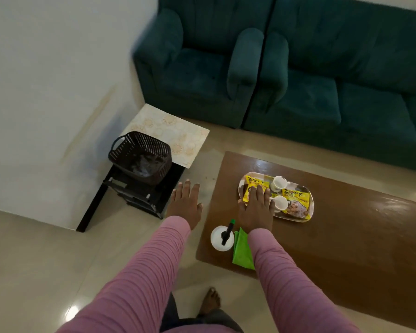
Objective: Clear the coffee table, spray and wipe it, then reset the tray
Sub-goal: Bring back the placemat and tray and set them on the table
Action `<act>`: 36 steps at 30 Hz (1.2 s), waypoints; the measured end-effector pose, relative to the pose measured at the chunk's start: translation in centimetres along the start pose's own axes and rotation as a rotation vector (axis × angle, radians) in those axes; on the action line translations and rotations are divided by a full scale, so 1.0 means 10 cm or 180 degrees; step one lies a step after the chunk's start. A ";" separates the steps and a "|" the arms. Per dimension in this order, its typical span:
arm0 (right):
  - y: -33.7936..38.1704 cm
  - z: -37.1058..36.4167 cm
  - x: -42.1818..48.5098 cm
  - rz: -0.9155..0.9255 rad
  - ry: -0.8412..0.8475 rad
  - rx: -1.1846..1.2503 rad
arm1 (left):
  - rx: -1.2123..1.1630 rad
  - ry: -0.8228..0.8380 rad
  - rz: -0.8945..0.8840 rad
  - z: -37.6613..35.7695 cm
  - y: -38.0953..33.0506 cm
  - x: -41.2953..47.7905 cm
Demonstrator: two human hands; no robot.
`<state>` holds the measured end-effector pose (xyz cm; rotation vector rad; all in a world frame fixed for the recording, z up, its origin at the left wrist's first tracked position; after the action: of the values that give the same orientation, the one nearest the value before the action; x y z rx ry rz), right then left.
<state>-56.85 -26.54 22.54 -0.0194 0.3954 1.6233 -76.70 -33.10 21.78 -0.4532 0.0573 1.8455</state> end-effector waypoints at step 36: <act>3.17 -0.88 2.39 0.0000 0.0620 -0.0182 | -0.0007 0.0441 0.0207 0.98 2.93 2.83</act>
<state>-91.91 -6.99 16.04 -0.2221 0.4982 1.6378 -113.64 -14.22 15.85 -0.5863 0.1656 1.8757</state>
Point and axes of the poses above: each hand's wrist, its own x-axis towards the middle knuckle, its own z-axis out of the back of the hand, y = z × x, the point moved 7 cm from there along x, towards the middle knuckle, and after that the axes turned 1 degree about z, right-handed, at the moved point
